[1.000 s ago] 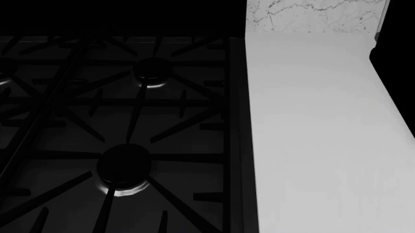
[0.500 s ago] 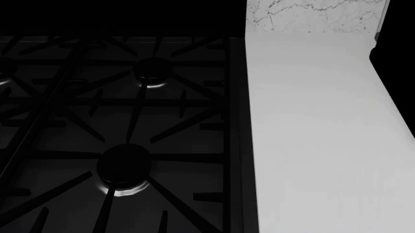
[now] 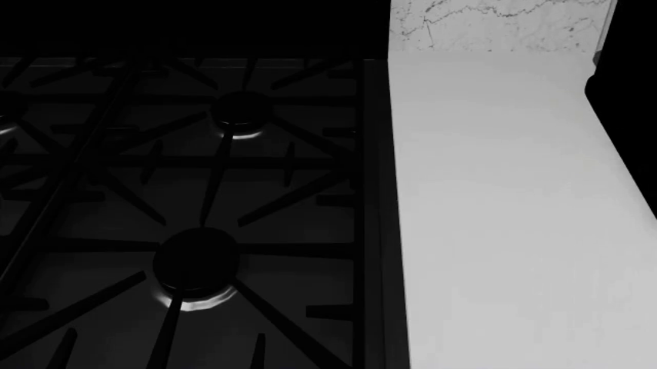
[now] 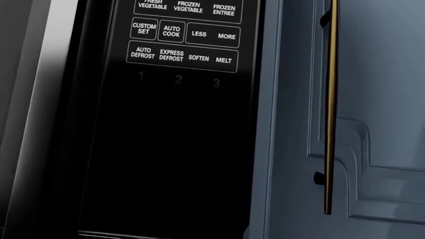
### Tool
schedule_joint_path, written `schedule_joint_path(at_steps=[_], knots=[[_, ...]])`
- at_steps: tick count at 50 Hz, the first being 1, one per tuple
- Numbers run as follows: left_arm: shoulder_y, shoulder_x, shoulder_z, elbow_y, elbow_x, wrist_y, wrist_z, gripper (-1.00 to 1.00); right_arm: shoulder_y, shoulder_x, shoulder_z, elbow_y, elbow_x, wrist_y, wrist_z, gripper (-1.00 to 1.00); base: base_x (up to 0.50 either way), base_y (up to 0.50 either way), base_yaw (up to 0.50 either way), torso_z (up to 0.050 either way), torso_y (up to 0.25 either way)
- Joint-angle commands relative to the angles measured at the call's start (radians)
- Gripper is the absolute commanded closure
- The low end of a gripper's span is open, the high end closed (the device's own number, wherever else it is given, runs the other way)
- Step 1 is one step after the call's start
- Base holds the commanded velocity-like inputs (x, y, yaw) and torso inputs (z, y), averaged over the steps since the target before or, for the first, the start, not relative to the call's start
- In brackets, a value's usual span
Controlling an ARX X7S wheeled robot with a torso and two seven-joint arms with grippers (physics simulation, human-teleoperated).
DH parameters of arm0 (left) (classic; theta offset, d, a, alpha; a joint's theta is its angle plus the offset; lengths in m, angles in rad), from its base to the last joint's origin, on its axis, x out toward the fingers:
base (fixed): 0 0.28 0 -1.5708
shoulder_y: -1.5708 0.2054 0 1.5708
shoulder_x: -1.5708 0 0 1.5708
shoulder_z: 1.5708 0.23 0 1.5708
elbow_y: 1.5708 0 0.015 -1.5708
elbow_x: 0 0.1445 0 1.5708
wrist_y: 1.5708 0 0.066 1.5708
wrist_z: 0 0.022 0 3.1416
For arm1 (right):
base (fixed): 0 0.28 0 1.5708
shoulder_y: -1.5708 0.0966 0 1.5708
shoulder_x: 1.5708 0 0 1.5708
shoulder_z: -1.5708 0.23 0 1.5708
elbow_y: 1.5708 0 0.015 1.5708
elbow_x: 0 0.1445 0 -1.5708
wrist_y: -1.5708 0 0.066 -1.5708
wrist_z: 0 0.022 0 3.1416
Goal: Press the stop button on the microwave
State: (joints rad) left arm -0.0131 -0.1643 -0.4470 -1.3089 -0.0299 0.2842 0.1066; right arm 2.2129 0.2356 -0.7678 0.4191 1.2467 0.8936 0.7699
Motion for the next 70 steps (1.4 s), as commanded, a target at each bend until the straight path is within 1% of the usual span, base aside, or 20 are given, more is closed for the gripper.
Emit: schedule_joint_path(at_steps=[1, 23, 32, 41, 50, 57, 70], knots=[[0.0, 0.0, 0.0, 0.0, 0.0, 0.0, 0.0, -1.0, -0.003, -0.022, -0.031, 0.076, -0.059, -0.046, -0.065, 1.0, 0.0, 0.0, 0.0, 0.0, 0.0], [0.0, 0.0, 0.0, 0.0, 0.0, 0.0, 0.0, -1.0, -0.01, -0.075, -0.081, 0.209, -0.144, -0.122, -0.16, 1.0, 0.0, 0.0, 0.0, 0.0, 0.0], [0.0, 0.0, 0.0, 0.0, 0.0, 0.0, 0.0, -1.0, -0.013, -0.107, -0.107, 0.297, -0.186, -0.172, -0.222, 1.0, 0.0, 0.0, 0.0, 0.0, 0.0], [0.0, 0.0, 0.0, 0.0, 0.0, 0.0, 0.0, -1.0, 0.007, -0.16, -0.141, 0.457, -0.243, -0.236, -0.305, 1.0, 0.0, 0.0, 0.0, 0.0, 0.0], [0.0, 0.0, 0.0, 0.0, 0.0, 0.0, 0.0, -1.0, -0.005, -0.176, -0.152, 0.5, -0.258, -0.262, -0.331, 1.0, 0.02, 0.0, 0.01, 0.002, 0.0], [0.0, 0.0, 0.0, 0.0, 0.0, 0.0, 0.0, -1.0, -0.012, -0.199, -0.164, 0.588, -0.277, -0.306, -0.374, 1.0, 0.03, 0.0, 0.01, 0.006, 0.0], [0.0, 0.0, 0.0, 0.0, 0.0, 0.0, 0.0, -1.0, -0.028, -0.167, -0.157, 0.532, -0.259, -0.283, -0.351, 1.0, 0.03, 0.0, 0.01, 0.007, 0.0]])
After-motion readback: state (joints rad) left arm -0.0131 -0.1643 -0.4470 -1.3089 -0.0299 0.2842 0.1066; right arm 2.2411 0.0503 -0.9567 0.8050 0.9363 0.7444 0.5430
